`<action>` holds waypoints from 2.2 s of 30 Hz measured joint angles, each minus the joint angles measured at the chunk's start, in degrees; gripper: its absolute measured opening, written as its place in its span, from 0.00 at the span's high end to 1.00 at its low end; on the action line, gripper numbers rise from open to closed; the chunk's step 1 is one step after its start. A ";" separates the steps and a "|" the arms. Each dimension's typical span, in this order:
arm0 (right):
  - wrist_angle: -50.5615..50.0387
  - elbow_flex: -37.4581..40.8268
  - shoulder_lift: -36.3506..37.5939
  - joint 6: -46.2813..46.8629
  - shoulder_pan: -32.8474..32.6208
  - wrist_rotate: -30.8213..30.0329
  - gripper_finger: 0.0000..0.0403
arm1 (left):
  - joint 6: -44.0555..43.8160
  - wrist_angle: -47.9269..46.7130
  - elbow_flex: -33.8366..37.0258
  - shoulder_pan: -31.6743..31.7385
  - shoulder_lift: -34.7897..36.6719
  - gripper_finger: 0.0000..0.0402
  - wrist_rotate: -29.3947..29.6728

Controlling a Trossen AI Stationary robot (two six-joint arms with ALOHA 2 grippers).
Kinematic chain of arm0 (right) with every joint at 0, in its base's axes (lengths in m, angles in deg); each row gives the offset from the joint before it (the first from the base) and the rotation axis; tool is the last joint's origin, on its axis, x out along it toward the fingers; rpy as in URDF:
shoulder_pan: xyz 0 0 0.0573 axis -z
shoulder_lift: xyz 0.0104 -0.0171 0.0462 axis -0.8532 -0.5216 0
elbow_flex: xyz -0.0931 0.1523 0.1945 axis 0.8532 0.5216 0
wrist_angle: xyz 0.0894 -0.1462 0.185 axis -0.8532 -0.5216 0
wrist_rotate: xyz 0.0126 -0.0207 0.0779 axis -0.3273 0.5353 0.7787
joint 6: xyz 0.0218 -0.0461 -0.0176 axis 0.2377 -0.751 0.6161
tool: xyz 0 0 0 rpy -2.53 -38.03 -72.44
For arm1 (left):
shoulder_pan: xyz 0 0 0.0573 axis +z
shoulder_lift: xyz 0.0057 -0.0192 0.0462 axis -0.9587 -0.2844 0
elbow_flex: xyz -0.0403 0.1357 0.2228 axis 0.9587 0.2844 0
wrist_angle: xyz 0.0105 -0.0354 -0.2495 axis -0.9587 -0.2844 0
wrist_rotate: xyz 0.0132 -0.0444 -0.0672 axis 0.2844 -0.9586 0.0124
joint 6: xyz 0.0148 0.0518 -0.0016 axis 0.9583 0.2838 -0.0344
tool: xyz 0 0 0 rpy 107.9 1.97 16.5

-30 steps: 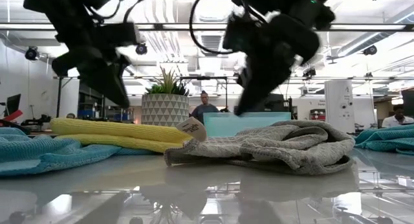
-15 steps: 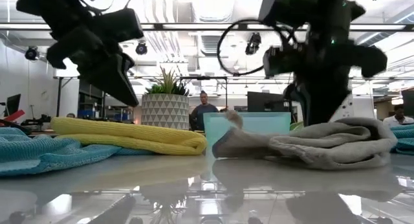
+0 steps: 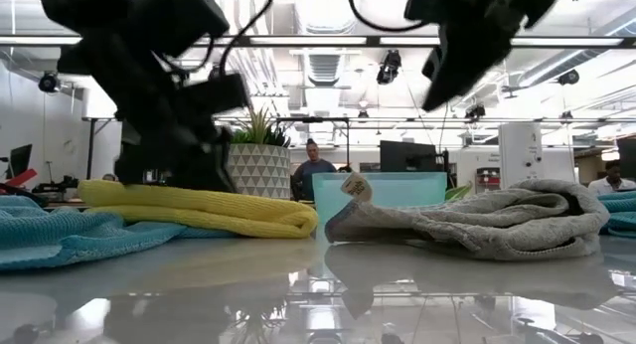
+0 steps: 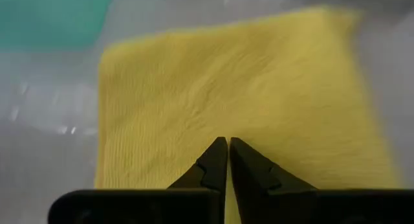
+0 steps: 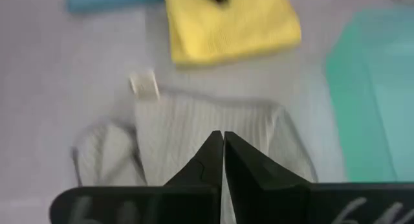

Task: Fold microfiber towels
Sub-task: Put the folded yellow microfiber cloth into the blue bin

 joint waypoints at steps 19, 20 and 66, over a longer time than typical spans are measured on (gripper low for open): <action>10.62 -0.02 -7.72 16.63 1.66 -0.91 0.86 | -0.62 2.00 -1.61 1.40 -2.69 0.98 -6.43; 11.38 -0.02 -8.53 18.46 1.68 -0.93 0.83 | -0.64 2.00 -1.59 1.40 -2.68 0.98 -6.52; 35.38 -10.10 -36.03 32.51 3.90 -1.05 0.58 | -1.09 -1.71 -1.31 -1.38 -0.27 0.98 -7.46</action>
